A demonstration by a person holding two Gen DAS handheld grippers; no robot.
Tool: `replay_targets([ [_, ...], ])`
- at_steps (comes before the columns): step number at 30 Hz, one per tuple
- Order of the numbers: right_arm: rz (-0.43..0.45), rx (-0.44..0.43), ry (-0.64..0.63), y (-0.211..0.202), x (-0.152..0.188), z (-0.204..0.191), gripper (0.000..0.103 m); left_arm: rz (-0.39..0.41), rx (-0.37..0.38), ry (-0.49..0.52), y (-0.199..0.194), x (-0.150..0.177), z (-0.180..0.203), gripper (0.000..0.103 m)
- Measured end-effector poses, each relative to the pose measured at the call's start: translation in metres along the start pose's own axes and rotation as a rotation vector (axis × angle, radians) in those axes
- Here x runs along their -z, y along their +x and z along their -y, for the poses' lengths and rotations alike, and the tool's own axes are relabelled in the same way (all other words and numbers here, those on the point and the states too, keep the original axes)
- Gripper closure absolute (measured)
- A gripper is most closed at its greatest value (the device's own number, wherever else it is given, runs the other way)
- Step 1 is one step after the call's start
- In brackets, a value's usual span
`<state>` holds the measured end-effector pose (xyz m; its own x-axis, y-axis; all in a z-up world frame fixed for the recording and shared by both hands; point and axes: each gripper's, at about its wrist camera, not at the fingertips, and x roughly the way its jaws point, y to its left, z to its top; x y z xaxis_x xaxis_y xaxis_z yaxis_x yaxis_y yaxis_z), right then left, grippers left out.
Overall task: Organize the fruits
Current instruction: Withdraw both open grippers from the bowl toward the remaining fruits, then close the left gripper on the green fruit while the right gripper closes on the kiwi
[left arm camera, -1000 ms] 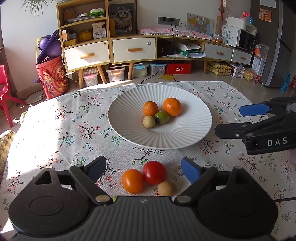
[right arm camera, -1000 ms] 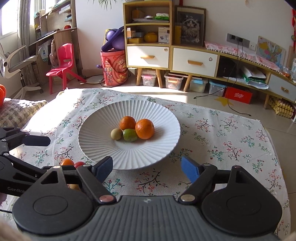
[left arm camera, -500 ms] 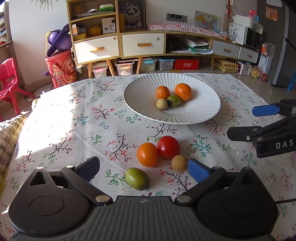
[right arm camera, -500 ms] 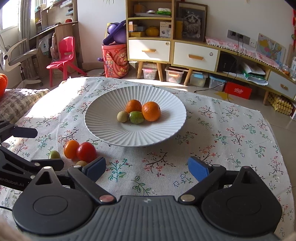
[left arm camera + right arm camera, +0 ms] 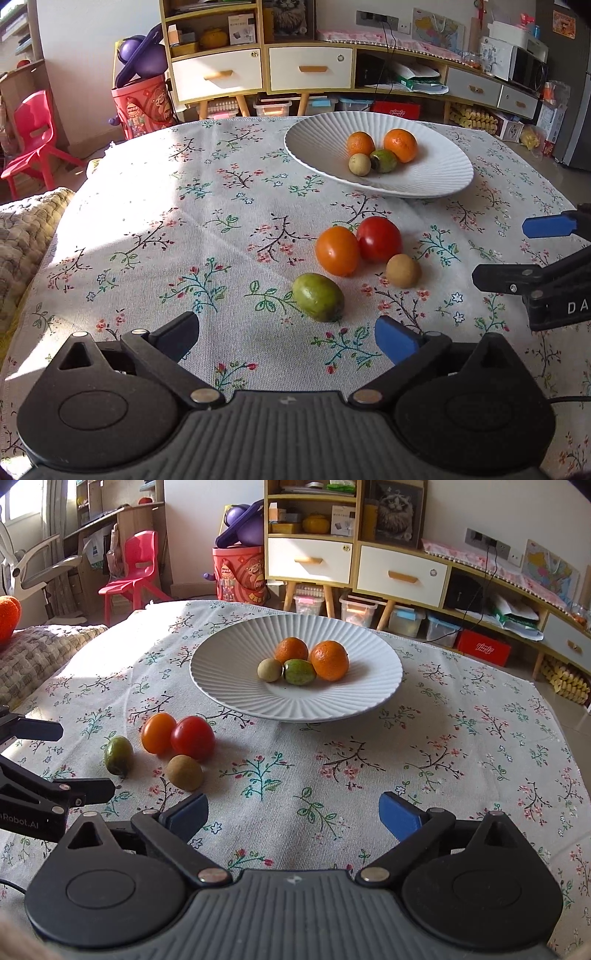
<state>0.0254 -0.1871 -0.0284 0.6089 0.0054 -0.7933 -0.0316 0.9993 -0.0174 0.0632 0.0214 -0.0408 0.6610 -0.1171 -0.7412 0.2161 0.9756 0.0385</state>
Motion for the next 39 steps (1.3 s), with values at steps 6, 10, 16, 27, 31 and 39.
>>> replay_targets([
  [6, -0.002, 0.003, -0.022, 0.006, 0.008, -0.009, 0.004, 0.006, -0.028, -0.007, 0.007, 0.013, 0.000, 0.011],
  [10, -0.001, -0.003, -0.033, 0.009, 0.012, -0.014, 0.004, 0.053, -0.029, -0.004, 0.005, 0.019, 0.002, 0.011],
  [16, 0.011, -0.021, -0.063, 0.014, 0.015, -0.021, 0.006, 0.090, -0.012, -0.014, 0.005, 0.021, 0.003, 0.020],
  [27, 0.034, -0.048, -0.074, 0.016, 0.010, -0.030, 0.017, 0.109, 0.037, -0.009, 0.007, 0.015, 0.007, 0.055],
  [31, 0.039, -0.069, -0.093, 0.017, 0.008, -0.035, 0.026, 0.115, 0.048, 0.000, 0.007, 0.013, 0.009, 0.072],
  [39, 0.042, -0.101, -0.115, 0.018, 0.002, -0.042, 0.047, 0.109, 0.053, -0.011, 0.008, 0.009, 0.004, 0.088],
])
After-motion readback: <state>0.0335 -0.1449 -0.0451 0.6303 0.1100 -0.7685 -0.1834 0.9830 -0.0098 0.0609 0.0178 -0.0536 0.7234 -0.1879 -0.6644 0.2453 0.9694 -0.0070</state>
